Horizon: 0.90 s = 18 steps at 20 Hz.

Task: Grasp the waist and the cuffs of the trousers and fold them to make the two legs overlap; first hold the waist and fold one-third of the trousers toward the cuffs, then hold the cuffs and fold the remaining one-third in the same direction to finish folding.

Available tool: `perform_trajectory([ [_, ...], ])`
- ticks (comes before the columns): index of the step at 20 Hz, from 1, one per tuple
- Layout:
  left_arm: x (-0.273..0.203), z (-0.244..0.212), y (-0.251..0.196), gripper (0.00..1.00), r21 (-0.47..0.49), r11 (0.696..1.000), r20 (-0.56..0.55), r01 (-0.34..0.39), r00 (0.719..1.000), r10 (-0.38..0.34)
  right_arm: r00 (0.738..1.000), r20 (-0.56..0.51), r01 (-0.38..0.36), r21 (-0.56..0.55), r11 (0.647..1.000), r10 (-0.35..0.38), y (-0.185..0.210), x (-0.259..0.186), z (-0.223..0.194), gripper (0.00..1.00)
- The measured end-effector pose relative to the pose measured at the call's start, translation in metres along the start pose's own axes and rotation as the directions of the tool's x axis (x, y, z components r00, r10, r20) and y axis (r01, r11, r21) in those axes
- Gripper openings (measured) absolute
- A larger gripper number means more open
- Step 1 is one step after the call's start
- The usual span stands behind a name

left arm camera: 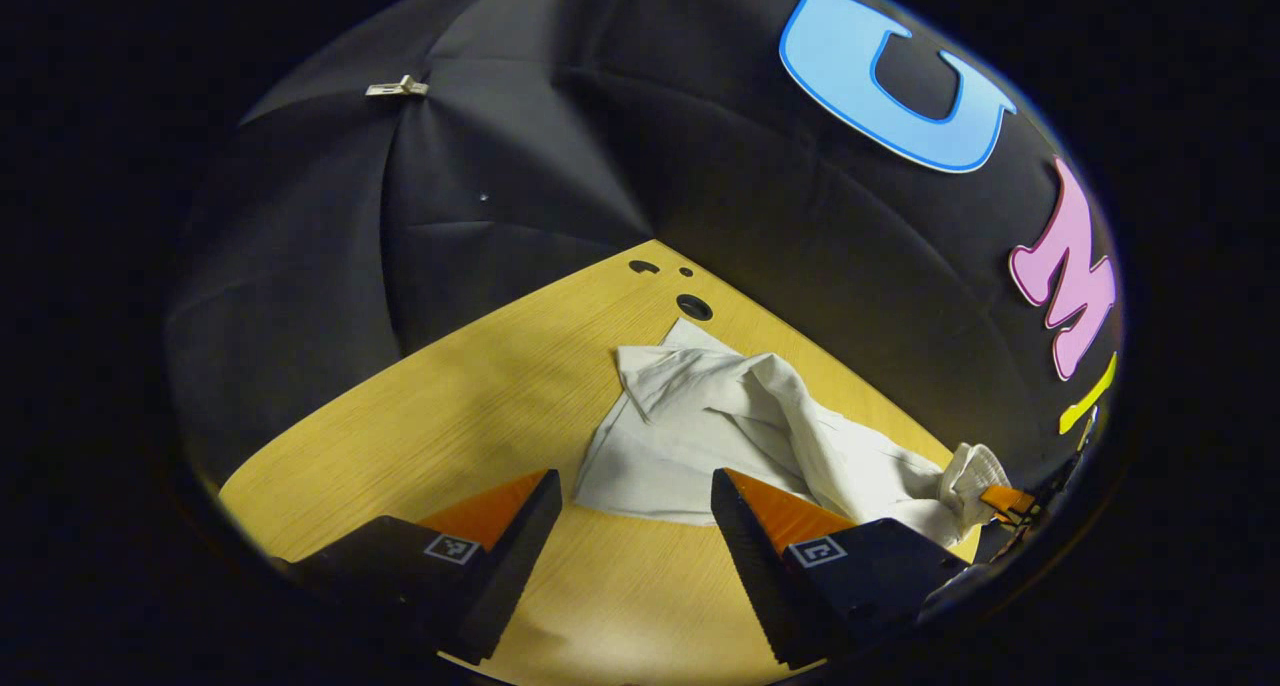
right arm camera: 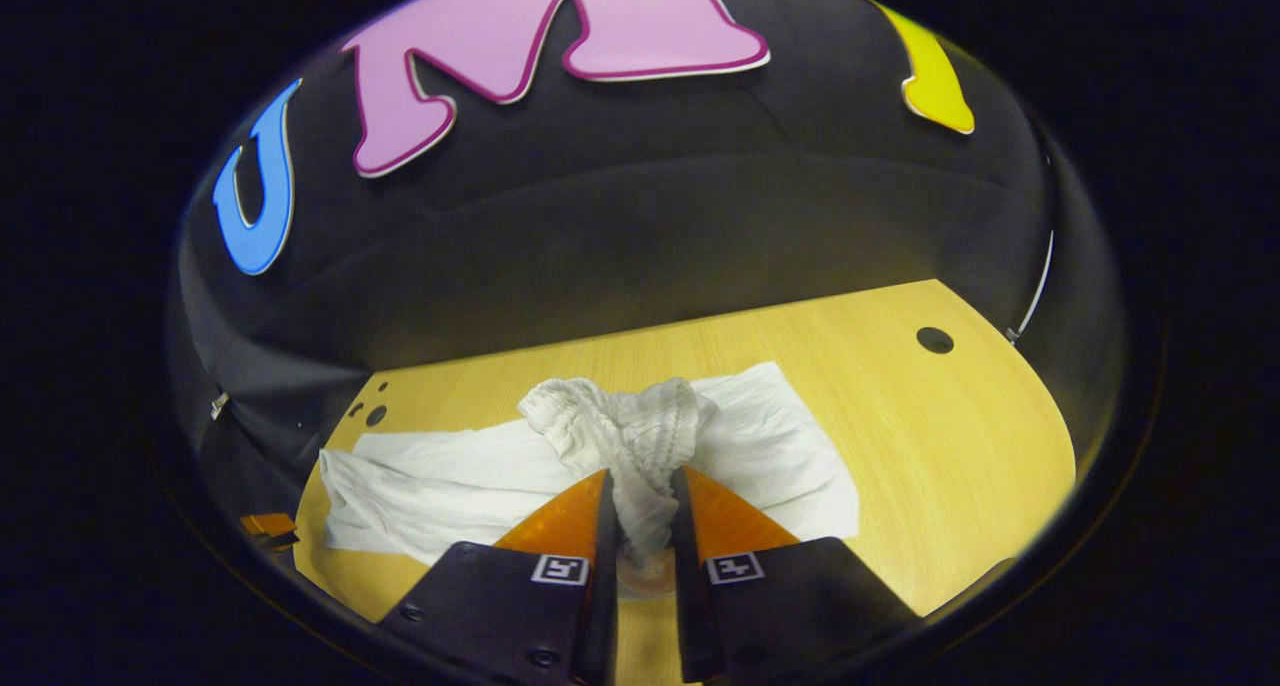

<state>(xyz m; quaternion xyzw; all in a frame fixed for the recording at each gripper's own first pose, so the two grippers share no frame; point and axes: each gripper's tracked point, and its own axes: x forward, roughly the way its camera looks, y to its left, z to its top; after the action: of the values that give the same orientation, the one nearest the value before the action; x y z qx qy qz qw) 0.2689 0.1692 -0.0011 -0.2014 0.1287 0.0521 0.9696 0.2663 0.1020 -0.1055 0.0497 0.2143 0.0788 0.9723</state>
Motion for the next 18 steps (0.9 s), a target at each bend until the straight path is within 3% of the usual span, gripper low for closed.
perform_trajectory([
  [1,0.010,0.001,-0.002,0.96,0.014,1.000,-0.005,0.001,1.000,-0.001,1.000,-0.017,-0.024,-0.009,1.000,0.024,0.010,-0.003,-0.009,0.44],
  [2,0.021,0.002,-0.005,0.96,0.026,1.000,-0.008,0.002,1.000,-0.002,0.999,-0.031,-0.044,-0.024,0.999,0.044,0.020,-0.005,-0.021,0.45],
  [3,0.031,0.004,-0.007,0.96,0.037,0.999,-0.009,-0.002,1.000,0.002,0.998,-0.039,-0.056,-0.045,0.997,0.054,0.027,-0.010,-0.030,0.66],
  [4,0.039,0.007,-0.009,0.96,0.045,0.999,-0.008,-0.005,1.000,0.006,0.998,-0.040,-0.053,-0.063,0.997,0.050,0.029,-0.017,-0.036,0.68],
  [5,0.046,0.010,-0.012,0.92,0.043,0.999,-0.007,-0.003,1.000,0.004,0.999,-0.040,-0.037,-0.075,0.997,0.034,0.026,-0.027,-0.040,0.89],
  [6,0.052,0.013,-0.015,0.96,0.030,1.000,-0.003,0.002,1.000,-0.002,0.999,-0.038,-0.028,-0.077,0.997,0.025,0.024,-0.035,-0.045,1.00],
  [9,0.065,0.028,-0.021,0.92,-0.054,0.998,0.031,0.032,0.999,-0.031,0.999,-0.033,0.013,-0.077,0.997,-0.016,0.004,-0.075,-0.059,0.99],
  [10,0.071,0.032,-0.020,0.96,-0.078,0.996,0.043,0.031,0.999,-0.028,0.999,-0.029,0.030,-0.078,0.996,-0.033,-0.005,-0.091,-0.063,0.99],
  [11,0.077,0.036,-0.017,0.92,-0.093,0.995,0.047,0.027,0.999,-0.023,0.998,-0.027,0.054,-0.077,0.996,-0.056,-0.015,-0.107,-0.069,0.99],
  [12,0.086,0.038,-0.016,0.96,-0.099,0.995,0.051,0.020,0.999,-0.015,0.996,-0.030,0.080,-0.071,0.994,-0.082,-0.026,-0.126,-0.078,0.99],
  [16,0.114,0.033,-0.014,0.96,-0.061,0.998,0.031,-0.027,0.999,0.029,0.986,-0.067,0.151,-0.048,0.987,-0.154,-0.056,-0.198,-0.114,0.99],
  [18,0.119,0.027,-0.016,0.91,0.016,0.997,0.026,-0.079,0.997,0.079,0.980,-0.090,0.173,-0.047,0.984,-0.177,-0.066,-0.229,-0.131,0.99],
])
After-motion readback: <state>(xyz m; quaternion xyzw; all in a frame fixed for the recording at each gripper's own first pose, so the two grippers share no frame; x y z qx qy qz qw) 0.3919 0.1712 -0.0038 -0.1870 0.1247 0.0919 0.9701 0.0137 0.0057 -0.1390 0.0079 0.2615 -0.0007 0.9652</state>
